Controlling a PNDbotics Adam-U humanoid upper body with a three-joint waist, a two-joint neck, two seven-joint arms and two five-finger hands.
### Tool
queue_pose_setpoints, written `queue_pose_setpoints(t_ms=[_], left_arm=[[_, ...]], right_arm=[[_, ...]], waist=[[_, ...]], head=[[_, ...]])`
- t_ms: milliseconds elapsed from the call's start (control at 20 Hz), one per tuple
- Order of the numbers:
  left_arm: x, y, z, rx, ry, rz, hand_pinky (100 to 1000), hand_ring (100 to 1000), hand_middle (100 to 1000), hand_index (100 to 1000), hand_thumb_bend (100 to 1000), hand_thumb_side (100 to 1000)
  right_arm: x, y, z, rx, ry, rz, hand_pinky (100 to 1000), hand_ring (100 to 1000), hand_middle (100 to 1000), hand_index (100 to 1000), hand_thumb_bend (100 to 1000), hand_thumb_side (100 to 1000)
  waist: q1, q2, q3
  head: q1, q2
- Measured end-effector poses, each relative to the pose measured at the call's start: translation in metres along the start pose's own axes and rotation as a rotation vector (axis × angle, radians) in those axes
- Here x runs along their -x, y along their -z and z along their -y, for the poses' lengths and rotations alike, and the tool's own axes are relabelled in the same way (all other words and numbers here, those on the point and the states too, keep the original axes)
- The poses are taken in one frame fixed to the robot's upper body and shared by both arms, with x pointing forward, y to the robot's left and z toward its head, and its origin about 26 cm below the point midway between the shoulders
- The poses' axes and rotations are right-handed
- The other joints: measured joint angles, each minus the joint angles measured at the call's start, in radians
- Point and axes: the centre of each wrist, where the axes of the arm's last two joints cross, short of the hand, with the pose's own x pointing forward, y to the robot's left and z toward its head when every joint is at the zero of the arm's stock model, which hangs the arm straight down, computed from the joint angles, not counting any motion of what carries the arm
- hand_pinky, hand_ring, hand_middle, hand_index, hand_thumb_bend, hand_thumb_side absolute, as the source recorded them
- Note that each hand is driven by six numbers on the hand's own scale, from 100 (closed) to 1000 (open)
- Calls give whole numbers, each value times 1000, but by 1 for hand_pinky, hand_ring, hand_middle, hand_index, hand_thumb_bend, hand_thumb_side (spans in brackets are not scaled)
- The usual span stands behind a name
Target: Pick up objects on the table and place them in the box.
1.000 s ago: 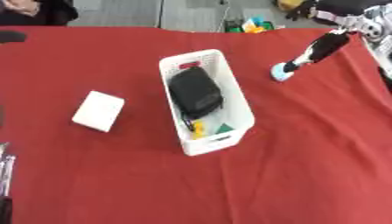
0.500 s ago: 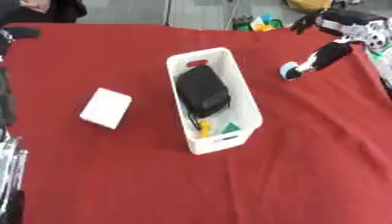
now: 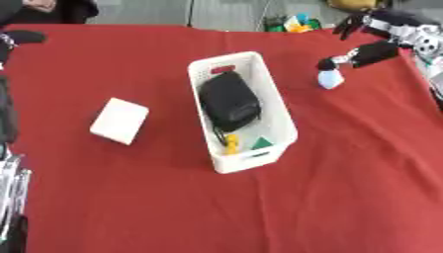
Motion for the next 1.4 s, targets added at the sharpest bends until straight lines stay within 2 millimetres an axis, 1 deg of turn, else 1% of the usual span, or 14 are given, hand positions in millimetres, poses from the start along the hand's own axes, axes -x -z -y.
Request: queue_pose_setpoints(t_ms=[300, 350, 450, 600, 650, 700, 750, 900, 1050, 1200, 1250, 1300, 1400], left_arm=[[0, 1, 1, -3, 0, -1, 645, 841, 1000, 938, 100, 1000], [0, 1, 1, -2, -1, 0, 645, 841, 1000, 937, 100, 1000], [-1, 1, 2, -2, -3, -1, 645, 841, 1000, 936, 100, 1000], [-1, 1, 2, -3, -3, -2, 645, 841, 1000, 936, 100, 1000], [-1, 1, 2, -4, -3, -3, 645, 841, 1000, 935, 100, 1000], [-1, 1, 2, -4, -3, -3, 645, 841, 1000, 935, 100, 1000], [-1, 1, 2, -5, -3, -4, 645, 841, 1000, 932, 100, 1000], [-1, 1, 2, -5, -3, -5, 644, 841, 1000, 929, 100, 1000], [-1, 1, 2, -6, -3, -6, 644, 842, 1000, 928, 100, 1000], [-1, 1, 2, -9, -5, -6, 642, 842, 1000, 928, 100, 1000], [-1, 1, 3, -10, -7, -6, 642, 842, 1000, 928, 100, 1000], [-1, 1, 3, -11, -9, -7, 642, 842, 1000, 927, 100, 1000], [-1, 1, 3, -10, -9, -8, 642, 843, 1000, 927, 100, 1000]], right_arm=[[2, 0, -14, 67, 34, -99, 898, 877, 709, 848, 812, 796], [1, 0, -17, 76, 36, -115, 900, 889, 728, 860, 824, 777], [1, -1, -26, 82, 33, -143, 902, 892, 734, 867, 826, 765], [-7, -2, -41, 95, 35, -161, 903, 893, 737, 872, 827, 763], [-11, -2, -44, 103, 37, -163, 886, 879, 704, 858, 809, 754], [-15, -3, -46, 116, 40, -164, 886, 879, 704, 858, 809, 754], [-19, -3, -48, 132, 44, -166, 877, 870, 685, 837, 792, 724], [-31, -8, -54, 182, 42, -169, 877, 871, 685, 832, 793, 708], [-40, -13, -62, 220, 27, -179, 879, 874, 690, 846, 800, 700], [-43, -14, -73, 242, 29, -197, 885, 883, 704, 863, 820, 680], [-43, -13, -77, 248, 28, -202, 884, 882, 703, 862, 815, 643], [-42, -13, -80, 251, 27, -207, 884, 880, 701, 860, 825, 656], [-39, -12, -86, 256, 19, -214, 884, 879, 704, 861, 825, 636]], waist=[[-1, 0, -4], [-2, 0, -4], [-4, 0, -4], [-8, 0, -7], [-9, 0, -8], [-10, 0, -10], [-10, 0, -11], [-10, 0, -11], [-10, 0, -12], [-10, 0, -12], [-10, 0, -12], [-10, 0, -12], [-9, 0, -12]], head=[[8, 0], [10, 0], [14, 1], [21, 5], [22, 7], [25, 7], [29, 7], [39, -1], [47, -7], [48, -11], [48, -11], [48, -11], [48, -12]])
